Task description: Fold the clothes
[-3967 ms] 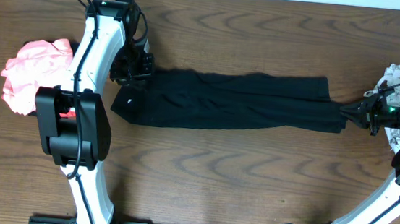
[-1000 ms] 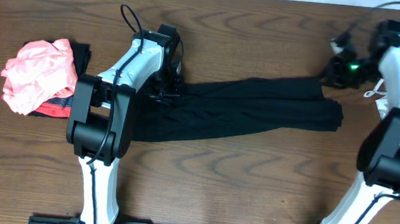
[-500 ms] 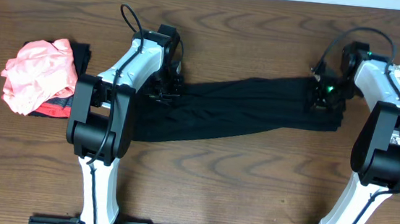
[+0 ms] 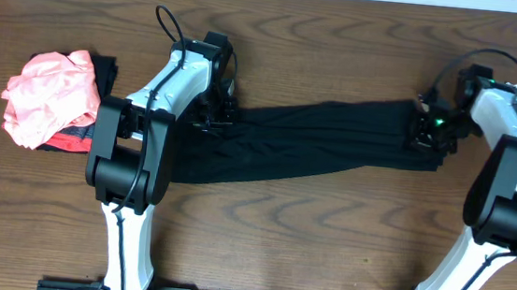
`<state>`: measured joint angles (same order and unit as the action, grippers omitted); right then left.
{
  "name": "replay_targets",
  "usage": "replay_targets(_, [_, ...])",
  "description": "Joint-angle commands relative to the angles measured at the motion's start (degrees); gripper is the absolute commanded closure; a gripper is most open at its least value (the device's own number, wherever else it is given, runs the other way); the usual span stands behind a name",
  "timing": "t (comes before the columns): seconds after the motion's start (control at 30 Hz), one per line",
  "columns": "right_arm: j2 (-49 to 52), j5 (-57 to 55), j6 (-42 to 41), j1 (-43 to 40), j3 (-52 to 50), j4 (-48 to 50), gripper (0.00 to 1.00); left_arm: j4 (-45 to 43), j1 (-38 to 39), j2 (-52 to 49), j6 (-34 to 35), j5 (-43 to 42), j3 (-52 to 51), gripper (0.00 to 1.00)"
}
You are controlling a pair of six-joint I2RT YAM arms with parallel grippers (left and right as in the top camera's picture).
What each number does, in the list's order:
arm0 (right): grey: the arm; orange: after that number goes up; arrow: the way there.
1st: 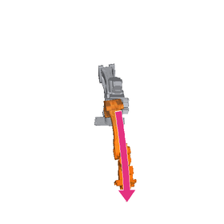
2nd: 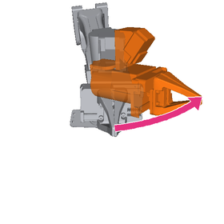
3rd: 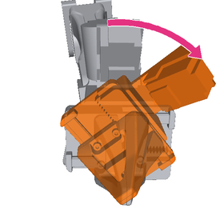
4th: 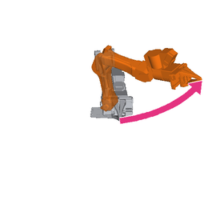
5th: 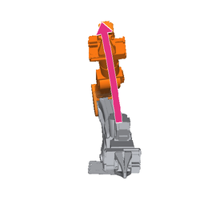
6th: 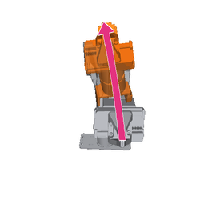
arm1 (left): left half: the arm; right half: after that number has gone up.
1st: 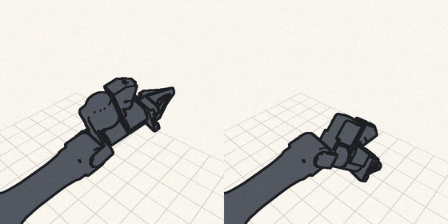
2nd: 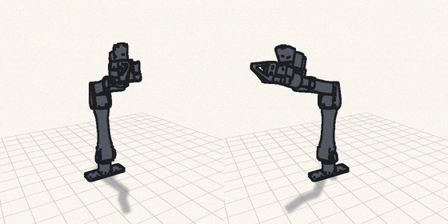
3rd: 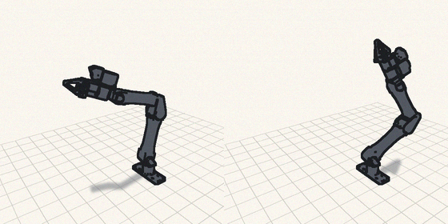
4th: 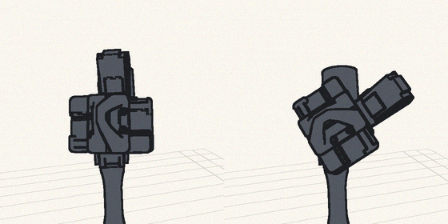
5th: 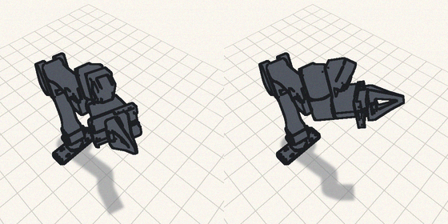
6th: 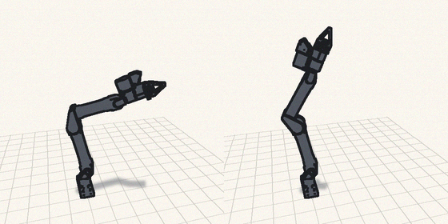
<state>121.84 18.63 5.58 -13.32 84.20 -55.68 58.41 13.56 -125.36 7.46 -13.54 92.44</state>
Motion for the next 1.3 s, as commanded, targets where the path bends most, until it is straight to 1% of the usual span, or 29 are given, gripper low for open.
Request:
replay_targets(0.0, [0.74, -6.84, -1.51, -3.89, -1.51, 0.22, 0.99, 0.04, -0.52, -3.37, -0.61, 2.91, -1.9, 0.92])
replay_targets(0.27, [0.74, -6.71, -1.75, -7.93, -1.49, 1.31, 0.99, -2.12, -0.5, -3.32, -1.29, 2.86, -1.88, 0.92])
replay_targets(0.43, [0.63, 0.46, -1.03, -9.75, -0.28, 1.53, 0.98, -1.68, -0.52, -2.03, -2.36, 2.89, -1.49, 0.92])
replay_targets(0.5, [0.24, 2.91, 0.48, -10.34, 1.38, -0.07, 0.89, -1.68, -0.52, -0.31, -2.45, 2.91, -1.27, 0.85])
replay_targets(0.53, [-0.13, 3.06, 0.48, -10.6, 2.32, -0.96, 0.86, -1.7, -0.52, 0.74, -2.56, 2.91, -1.18, 0.84])
replay_targets(0.67, [-3.02, 3.04, 0.48, -12.24, 5.62, -3.93, 0.8, -1.73, -0.52, 6.64, -2.56, 2.91, -0.79, 0.83])
replay_targets(0.7, [-3.8, 3.04, 0.48, -12.72, 5.97, -4.37, 0.77, -1.75, -0.5, 8.22, -2.51, 2.89, -0.79, 0.83])
replay_targets(0.73, [-4.79, 3.04, 0.52, -13.31, 6.1, -4.74, 0.71, -1.77, -0.46, 10.01, -2.51, 2.89, -0.79, 0.83])
replay_targets(0.8, [-6.01, 3.08, 1.44, -14.34, 6.1, -5.55, 0.44, -1.99, -0.31, 12.9, -2.49, 2.89, -0.79, 0.83])
replay_targets(0.83, [-6.14, 3.06, 2.38, -14.69, 6.05, -6.14, 0.34, -2.14, -0.2, 14.12, -2.51, 2.89, -0.79, 0.78])
replay_targets(1.0, [-5.92, 5.42, 8.2, -15.19, 3.19, -7.54, 0.27, -2.69, 0.15, 17.16, -2.49, 2.86, -0.79, 0.75])
replay_targets(1.1, [-5.64, 5.46, 8.2, -15.17, 0.59, -5.31, 0.27, -2.64, 0.42, 17.14, -2.47, 2.86, -0.81, 0.75])
replay_targets(1.27, [-5.57, 5.92, 8.24, -15.65, -2.89, -1.81, 0.22, -2.6, 0.68, 17.14, -2.47, 2.86, -0.81, 0.75])
